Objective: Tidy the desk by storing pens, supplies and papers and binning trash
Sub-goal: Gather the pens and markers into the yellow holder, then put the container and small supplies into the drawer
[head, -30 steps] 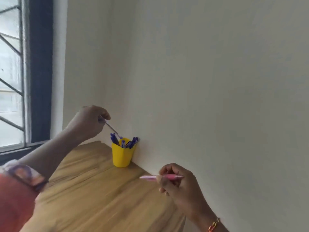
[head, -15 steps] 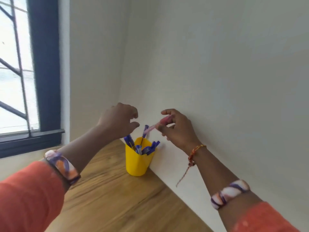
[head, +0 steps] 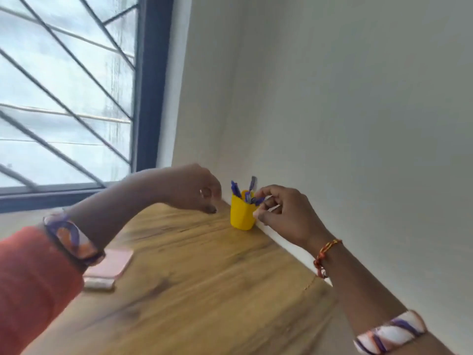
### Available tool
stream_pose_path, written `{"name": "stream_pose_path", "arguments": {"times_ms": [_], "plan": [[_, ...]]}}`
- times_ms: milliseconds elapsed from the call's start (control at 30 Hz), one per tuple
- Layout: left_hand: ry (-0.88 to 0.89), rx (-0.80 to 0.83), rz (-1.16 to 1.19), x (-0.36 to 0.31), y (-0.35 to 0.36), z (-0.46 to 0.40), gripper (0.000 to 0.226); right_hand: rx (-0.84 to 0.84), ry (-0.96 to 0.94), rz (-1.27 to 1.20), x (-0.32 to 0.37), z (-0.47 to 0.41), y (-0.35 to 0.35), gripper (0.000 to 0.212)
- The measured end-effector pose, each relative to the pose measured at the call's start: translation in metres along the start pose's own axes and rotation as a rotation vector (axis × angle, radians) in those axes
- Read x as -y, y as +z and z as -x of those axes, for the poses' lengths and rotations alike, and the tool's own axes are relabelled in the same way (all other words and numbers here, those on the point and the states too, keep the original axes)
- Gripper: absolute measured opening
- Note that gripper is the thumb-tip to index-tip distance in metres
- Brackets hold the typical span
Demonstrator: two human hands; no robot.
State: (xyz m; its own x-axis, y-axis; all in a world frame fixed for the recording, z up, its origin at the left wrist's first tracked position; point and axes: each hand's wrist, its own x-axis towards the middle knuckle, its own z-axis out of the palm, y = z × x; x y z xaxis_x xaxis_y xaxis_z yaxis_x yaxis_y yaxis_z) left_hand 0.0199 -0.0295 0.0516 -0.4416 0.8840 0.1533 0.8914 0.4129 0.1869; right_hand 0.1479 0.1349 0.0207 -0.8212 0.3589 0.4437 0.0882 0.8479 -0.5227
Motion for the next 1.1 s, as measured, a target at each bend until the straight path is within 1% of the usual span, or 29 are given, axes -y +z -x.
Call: {"name": "stream_pose_path", "arguments": {"times_ms": [67, 200, 267, 367, 433, 500, 567, 633, 700, 767, 867, 933, 1000, 1067, 1100], "plan": [[-0.018, 0.022, 0.007, -0.003, 0.000, 0.051, 0.033, 0.044, -0.049, -0.011, 0.036, 0.038, 0.011, 0.027], [-0.106, 0.171, 0.016, 0.007, 0.001, 0.151, 0.032, 0.159, -0.137, -0.036, 0.104, 0.101, 0.047, 0.028], [-0.172, 0.204, 0.012, 0.019, -0.008, 0.196, 0.032, 0.218, -0.179, -0.043, 0.134, 0.124, 0.065, 0.028], [-0.315, 0.172, 0.013, 0.046, -0.034, 0.264, 0.030, 0.308, -0.218, -0.071, 0.177, 0.149, 0.091, 0.030], [-0.419, 0.072, -0.022, 0.071, -0.049, 0.309, 0.030, 0.339, -0.235, -0.105, 0.199, 0.163, 0.111, 0.029], [-0.527, -0.012, -0.062, 0.097, -0.055, 0.355, 0.029, 0.316, -0.242, -0.165, 0.219, 0.182, 0.141, 0.027], [-0.635, 0.014, -0.078, 0.122, -0.051, 0.397, 0.030, 0.288, -0.259, -0.214, 0.234, 0.205, 0.181, 0.029], [-0.719, 0.102, -0.063, 0.147, -0.038, 0.430, 0.030, 0.291, -0.262, -0.220, 0.248, 0.224, 0.225, 0.033], [-0.763, 0.176, -0.038, 0.169, -0.025, 0.455, 0.031, 0.261, -0.211, -0.254, 0.259, 0.231, 0.264, 0.033], [-0.787, 0.198, -0.015, 0.189, -0.015, 0.474, 0.031, 0.180, -0.045, -0.351, 0.267, 0.223, 0.292, 0.025], [-0.804, 0.219, 0.008, 0.211, -0.001, 0.495, 0.032, 0.061, 0.243, -0.512, 0.272, 0.203, 0.312, 0.015], [-0.792, 0.291, 0.027, 0.221, 0.012, 0.505, 0.036, -0.013, 0.358, -0.596, 0.274, 0.194, 0.318, 0.006], [-0.753, 0.359, 0.018, 0.226, 0.021, 0.511, 0.042, -0.072, 0.416, -0.620, 0.281, 0.188, 0.320, 0.013], [-0.698, 0.367, -0.025, 0.228, 0.025, 0.512, 0.044, -0.103, 0.405, -0.579, 0.294, 0.185, 0.317, 0.010], [-0.664, 0.357, -0.048, 0.229, 0.025, 0.512, 0.042, -0.099, 0.367, -0.560, 0.304, 0.184, 0.314, 0.007]]}}
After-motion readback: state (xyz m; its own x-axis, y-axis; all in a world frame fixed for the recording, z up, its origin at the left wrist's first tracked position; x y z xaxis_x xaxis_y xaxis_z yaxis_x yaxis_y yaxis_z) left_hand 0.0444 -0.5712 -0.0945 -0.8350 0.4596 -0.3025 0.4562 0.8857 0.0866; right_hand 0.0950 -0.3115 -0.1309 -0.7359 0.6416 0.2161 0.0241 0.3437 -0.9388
